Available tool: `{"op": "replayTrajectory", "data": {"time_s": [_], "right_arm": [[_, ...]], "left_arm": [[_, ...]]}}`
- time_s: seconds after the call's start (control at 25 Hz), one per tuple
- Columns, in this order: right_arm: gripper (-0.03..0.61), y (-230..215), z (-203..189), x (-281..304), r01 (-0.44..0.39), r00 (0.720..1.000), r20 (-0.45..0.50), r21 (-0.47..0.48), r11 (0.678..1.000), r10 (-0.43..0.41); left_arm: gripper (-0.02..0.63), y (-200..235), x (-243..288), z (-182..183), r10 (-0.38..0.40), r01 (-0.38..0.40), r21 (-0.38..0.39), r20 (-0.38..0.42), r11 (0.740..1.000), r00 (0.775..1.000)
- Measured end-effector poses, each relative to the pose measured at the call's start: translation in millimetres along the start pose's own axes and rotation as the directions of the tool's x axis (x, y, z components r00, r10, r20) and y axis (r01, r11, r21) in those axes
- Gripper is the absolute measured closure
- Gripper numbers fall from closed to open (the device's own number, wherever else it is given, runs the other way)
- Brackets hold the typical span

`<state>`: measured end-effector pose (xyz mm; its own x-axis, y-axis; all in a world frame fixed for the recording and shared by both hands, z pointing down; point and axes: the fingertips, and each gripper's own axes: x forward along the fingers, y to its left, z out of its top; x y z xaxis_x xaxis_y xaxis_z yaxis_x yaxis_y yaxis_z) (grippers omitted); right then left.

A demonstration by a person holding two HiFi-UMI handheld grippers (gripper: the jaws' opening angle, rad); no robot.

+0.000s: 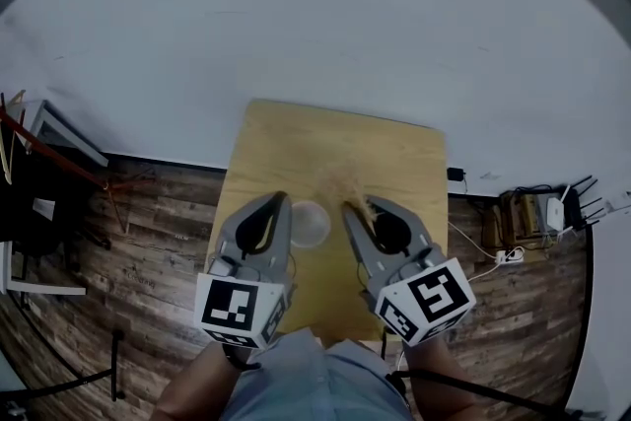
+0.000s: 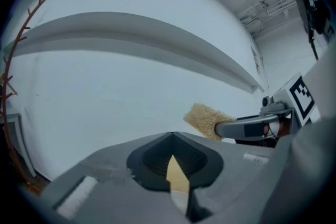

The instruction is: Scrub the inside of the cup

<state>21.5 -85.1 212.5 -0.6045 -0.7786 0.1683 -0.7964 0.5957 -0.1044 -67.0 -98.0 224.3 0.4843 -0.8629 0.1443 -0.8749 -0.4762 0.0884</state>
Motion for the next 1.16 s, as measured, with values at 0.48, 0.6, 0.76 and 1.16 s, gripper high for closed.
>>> {"op": "replayTrajectory", "data": {"time_s": [0.48, 0.6, 0.76, 1.16], "right_arm": [[0.522, -5.7, 4.5, 0.3, 0.02, 1.0, 0.008, -0.009, 1.0, -0.02], [0.522, -7.0, 2.7, -0.8, 0.02, 1.0, 0.002, -0.012, 1.0, -0.02], [0.522, -8.0, 2.5, 0.2, 0.017, 1.0, 0.005, -0.014, 1.0, -0.016], [0.522, -16.6, 0.4, 0.4, 0.026, 1.0, -0.001, -0.018, 0.999, -0.026]], "left_arm": [[0.594, -8.9, 8.6, 9.9, -0.011, 0.011, 0.019, 0.012, 1.0, 1.0], [0.594, -11.9, 9.9, 8.9, -0.019, 0.018, 0.01, 0.013, 1.0, 1.0], [0.594, -13.5, 11.8, 8.8, -0.023, 0.023, 0.011, 0.014, 1.0, 1.0], [0.594, -13.5, 19.3, 3.3, -0.032, 0.032, 0.027, 0.0, 0.999, 0.999]]}}
